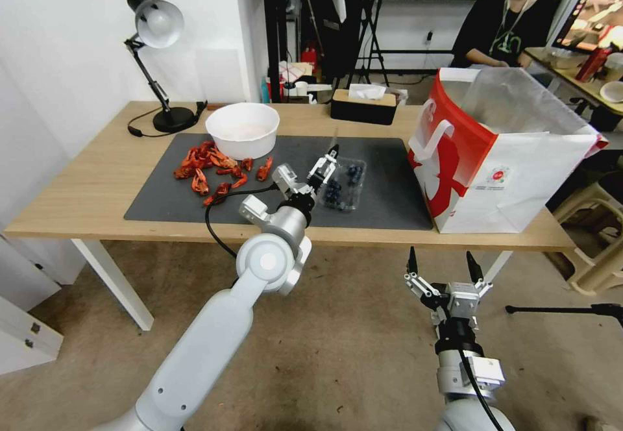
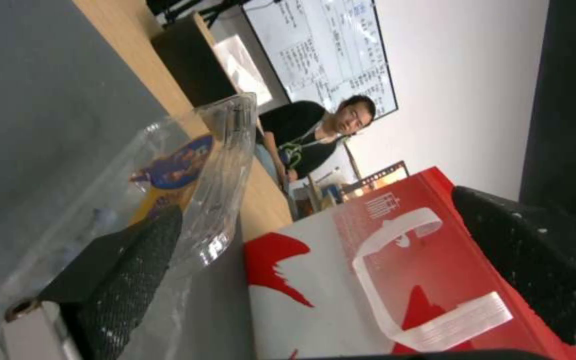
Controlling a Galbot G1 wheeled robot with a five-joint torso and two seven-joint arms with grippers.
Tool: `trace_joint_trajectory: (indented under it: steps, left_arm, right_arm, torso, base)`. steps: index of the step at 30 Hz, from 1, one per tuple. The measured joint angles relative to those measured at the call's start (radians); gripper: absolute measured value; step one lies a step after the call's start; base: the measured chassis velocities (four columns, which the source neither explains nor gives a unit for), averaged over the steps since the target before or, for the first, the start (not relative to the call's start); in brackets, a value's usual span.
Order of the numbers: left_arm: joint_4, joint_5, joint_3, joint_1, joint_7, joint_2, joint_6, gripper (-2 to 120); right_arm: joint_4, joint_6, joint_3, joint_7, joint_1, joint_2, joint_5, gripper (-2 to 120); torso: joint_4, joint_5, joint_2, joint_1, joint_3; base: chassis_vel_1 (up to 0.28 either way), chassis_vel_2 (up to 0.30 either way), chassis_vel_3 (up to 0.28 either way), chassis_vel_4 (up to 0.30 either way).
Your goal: Close the takeout container lid, then place the container into the takeout bag.
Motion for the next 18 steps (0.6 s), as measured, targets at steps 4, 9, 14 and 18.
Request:
trace_joint_trajectory:
  steps: [4, 9, 14, 18]
  left_arm:
    - [0.010, -0.059, 0.004, -0.017, -0.014, -0.007, 0.011, 100]
    - [0.018, -0.136, 0.003, -0.034, -0.041, -0.015, 0.022, 100]
    - [0.047, -0.223, 0.000, -0.062, -0.079, -0.024, 0.040, 99]
    - [0.074, -0.239, 0.003, -0.073, -0.090, -0.026, 0.046, 95]
  right_arm:
    - [0.000, 0.000, 0.003, 0.000, -0.003, 0.003, -0.003, 100]
    - [0.001, 0.000, 0.003, 0.000, -0.005, 0.006, -0.004, 100]
    - [0.001, 0.000, 0.003, -0.001, -0.005, 0.011, -0.007, 100]
    - [0.001, 0.000, 0.003, -0.002, -0.004, 0.013, -0.007, 100]
  torso:
    - [0.0001, 0.0000, 0.000, 0.000, 0.000]
    - [0.0000, 0.0000, 0.000, 0.000, 0.000]
    - [0.0000, 0.0000, 0.000, 0.000, 0.000]
    - [0.0000, 0.0000, 0.000, 0.000, 0.000]
  base:
    - [0.000, 0.000, 0.000, 0.000]
    - [0.000, 0.000, 0.000, 0.000]
    - [0.000, 0.000, 0.000, 0.000]
    - [0.000, 0.000, 0.000, 0.000]
